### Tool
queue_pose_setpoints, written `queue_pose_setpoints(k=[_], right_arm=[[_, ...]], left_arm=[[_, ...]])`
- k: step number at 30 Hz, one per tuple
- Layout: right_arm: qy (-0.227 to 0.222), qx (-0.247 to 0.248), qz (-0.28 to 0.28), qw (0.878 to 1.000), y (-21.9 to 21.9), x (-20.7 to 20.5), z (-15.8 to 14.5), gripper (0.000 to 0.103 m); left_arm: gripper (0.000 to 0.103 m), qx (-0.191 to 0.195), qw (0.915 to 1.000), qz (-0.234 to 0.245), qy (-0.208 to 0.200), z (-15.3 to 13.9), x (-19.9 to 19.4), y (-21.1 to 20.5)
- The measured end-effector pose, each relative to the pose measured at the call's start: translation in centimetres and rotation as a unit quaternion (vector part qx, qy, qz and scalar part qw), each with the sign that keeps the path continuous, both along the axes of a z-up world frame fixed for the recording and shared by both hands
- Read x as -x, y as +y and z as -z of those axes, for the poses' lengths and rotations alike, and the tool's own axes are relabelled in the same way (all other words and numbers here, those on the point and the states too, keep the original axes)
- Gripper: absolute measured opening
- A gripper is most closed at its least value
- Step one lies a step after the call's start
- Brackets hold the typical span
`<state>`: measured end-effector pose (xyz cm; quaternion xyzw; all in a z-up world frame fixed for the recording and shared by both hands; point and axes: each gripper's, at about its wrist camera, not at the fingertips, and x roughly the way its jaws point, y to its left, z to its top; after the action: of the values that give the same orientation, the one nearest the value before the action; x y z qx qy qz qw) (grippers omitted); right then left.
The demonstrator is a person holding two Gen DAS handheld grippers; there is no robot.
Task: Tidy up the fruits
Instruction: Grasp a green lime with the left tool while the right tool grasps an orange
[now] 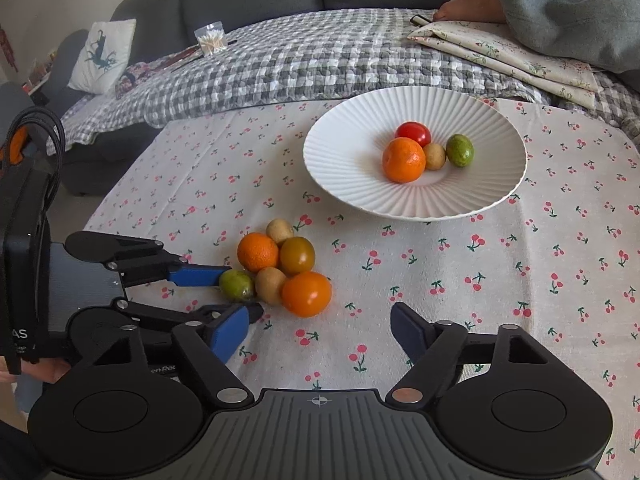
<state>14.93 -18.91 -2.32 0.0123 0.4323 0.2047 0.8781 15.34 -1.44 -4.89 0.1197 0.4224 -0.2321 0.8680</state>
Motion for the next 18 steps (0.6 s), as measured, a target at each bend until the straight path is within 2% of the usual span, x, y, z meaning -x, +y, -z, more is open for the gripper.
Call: queue_pose_setpoints(k=[5,13,18], right_arm=[[0.003,0.007,-0.003,1.000,-0.2,-0.3,0.5,0.062],[-0.007,0.009,-0.029,0.999,-0.2,-0.4,1.5,0.060],[-0.020,0.017,-0.050,0.998,0.9,-0.7,1.9,0.053]], left_arm=[[0.033,-0.001,1.0000,0.001,0.004,-0.2,0.1,0.5],[0.033,-0.011,0.9998,-0.010,0.009,-1.1,0.3,1.7],[0.033,-0.001,0.9997,-0.022,0.009,-1.7,-0.2,2.7]])
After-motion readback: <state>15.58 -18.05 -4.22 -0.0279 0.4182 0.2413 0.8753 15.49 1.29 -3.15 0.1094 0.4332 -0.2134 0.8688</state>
